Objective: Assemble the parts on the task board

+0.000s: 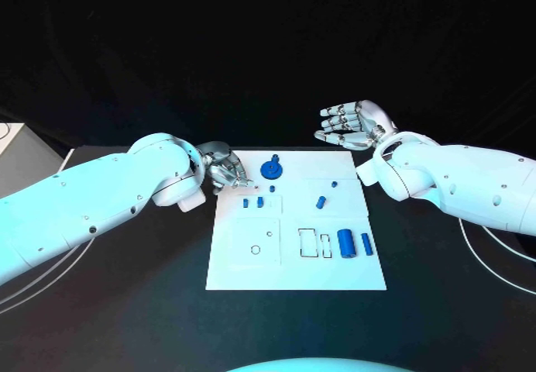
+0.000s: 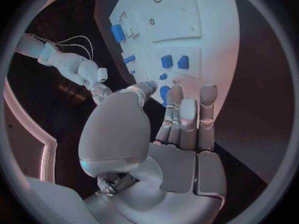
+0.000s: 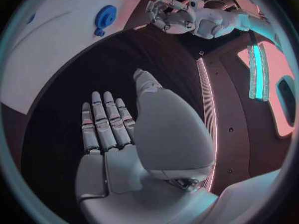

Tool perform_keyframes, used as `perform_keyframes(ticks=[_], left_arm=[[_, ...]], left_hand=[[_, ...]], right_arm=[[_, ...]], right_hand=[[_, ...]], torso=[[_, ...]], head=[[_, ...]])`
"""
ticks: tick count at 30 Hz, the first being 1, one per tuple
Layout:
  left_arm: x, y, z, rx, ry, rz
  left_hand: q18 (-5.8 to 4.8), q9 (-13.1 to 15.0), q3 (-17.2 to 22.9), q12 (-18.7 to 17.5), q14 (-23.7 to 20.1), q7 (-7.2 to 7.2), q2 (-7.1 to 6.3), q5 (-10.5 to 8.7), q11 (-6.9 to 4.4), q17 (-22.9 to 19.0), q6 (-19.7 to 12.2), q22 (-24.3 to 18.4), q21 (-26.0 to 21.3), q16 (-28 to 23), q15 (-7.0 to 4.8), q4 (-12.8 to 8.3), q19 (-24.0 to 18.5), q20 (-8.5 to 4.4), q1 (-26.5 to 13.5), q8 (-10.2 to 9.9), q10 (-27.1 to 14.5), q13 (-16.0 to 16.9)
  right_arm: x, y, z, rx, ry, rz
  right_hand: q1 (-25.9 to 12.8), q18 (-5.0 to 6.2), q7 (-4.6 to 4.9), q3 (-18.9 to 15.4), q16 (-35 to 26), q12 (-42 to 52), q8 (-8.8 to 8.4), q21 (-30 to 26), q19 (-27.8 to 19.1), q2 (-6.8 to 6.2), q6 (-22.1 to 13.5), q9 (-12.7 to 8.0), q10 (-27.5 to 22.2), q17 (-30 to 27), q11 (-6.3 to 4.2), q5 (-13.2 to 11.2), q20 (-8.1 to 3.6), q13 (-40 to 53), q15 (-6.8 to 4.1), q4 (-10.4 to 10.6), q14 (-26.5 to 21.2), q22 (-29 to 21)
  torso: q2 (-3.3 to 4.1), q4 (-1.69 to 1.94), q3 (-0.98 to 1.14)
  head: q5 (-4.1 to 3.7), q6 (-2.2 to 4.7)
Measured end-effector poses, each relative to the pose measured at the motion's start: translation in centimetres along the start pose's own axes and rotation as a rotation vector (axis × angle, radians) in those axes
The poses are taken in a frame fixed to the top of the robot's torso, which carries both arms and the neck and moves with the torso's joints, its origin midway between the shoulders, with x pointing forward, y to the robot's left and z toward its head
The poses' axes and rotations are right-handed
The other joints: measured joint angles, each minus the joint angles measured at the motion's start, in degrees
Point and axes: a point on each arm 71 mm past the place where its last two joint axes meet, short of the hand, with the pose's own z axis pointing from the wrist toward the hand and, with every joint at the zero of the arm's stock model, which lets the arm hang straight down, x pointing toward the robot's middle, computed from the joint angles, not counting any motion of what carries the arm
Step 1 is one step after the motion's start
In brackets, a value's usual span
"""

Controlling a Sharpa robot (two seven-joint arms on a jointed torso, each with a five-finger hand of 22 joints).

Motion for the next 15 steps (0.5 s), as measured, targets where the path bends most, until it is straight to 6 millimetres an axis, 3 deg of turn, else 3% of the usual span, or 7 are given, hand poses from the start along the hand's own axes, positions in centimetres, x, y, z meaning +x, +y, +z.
perform_keyframes(ticks=[2,5,8,15], left_arm=[[0.2,-0.4,0.2,0.048,-0.013,-0.01],[0.9,-0.8,0.8,0.121,-0.041,-0.014],[1.6,-0.9,1.4,0.181,-0.081,0.001],[3.0,-0.8,2.7,0.275,-0.177,0.088]], left_hand=[[0.14,-1.72,2.21,-1.93,-5.07,0.32,-0.29,0.0,0.79,-4.58,-0.24,-2.44,-2.73,-3.32,0.8,-1.56,-3.17,0.78,3.89,-0.79,-1.7,-1.97],[0.14,-5.41,4.76,-4.23,-7.44,0.89,-1.1,0.0,1.08,-6.74,0.2,-2.51,-3.06,-3.18,1.16,-3.8,-4.22,1.48,6.96,-2.85,-2.6,-5.19],[0.13,-8.26,5.28,-5.71,-6.27,1.02,-1.77,0.0,1.08,-6.23,-0.37,-1.83,-2.41,-1.24,1.15,-4.31,-4.22,1.48,6.74,-5.08,-3.03,-7.28],[0.13,-12.12,5.24,-10.07,-7.63,0.66,-2.97,-1.29,1.51,-10.04,1.6,-1.5,-2.41,-0.96,1.48,-4.35,-4.42,1.67,5.55,-7.16,-4.03,-11.93]], right_arm=[[0.0,0.0,0.0,0.0,0.0,0.0],[0.0,0.0,0.0,0.0,-0.001,0.0],[0.0,0.0,0.1,0.0,-0.001,0.0],[0.1,0.0,0.1,-0.001,0.001,0.001]], right_hand=[[0.0,0.0,0.0,0.0,0.0,0.0,0.0,0.0,0.0,0.0,0.0,0.0,0.0,0.0,0.0,0.0,0.0,0.0,0.0,0.0,0.0,0.0],[0.0,0.0,-0.18,0.0,0.0,0.0,0.0,0.0,0.0,0.0,0.18,0.0,0.0,0.0,0.0,0.0,0.0,0.0,0.0,0.0,0.0,0.0],[0.0,0.0,-0.06,0.03,0.0,0.0,0.0,0.0,0.0,0.0,0.29,0.0,0.0,0.0,0.0,0.0,0.0,0.0,0.0,0.04,0.0,0.0],[0.0,0.0,0.03,0.16,0.0,0.0,0.0,0.0,0.0,0.0,0.39,0.0,0.0,0.01,0.0,0.0,0.0,0.0,0.0,0.16,0.0,0.0]], torso=[[0.0,0.03,-0.01],[-0.01,0.03,-0.03],[-0.01,0.03,-0.03],[0.06,-0.11,-0.03]], head=[[-0.05,0.1],[-0.09,0.25],[-0.1,0.45],[-0.04,0.81]])
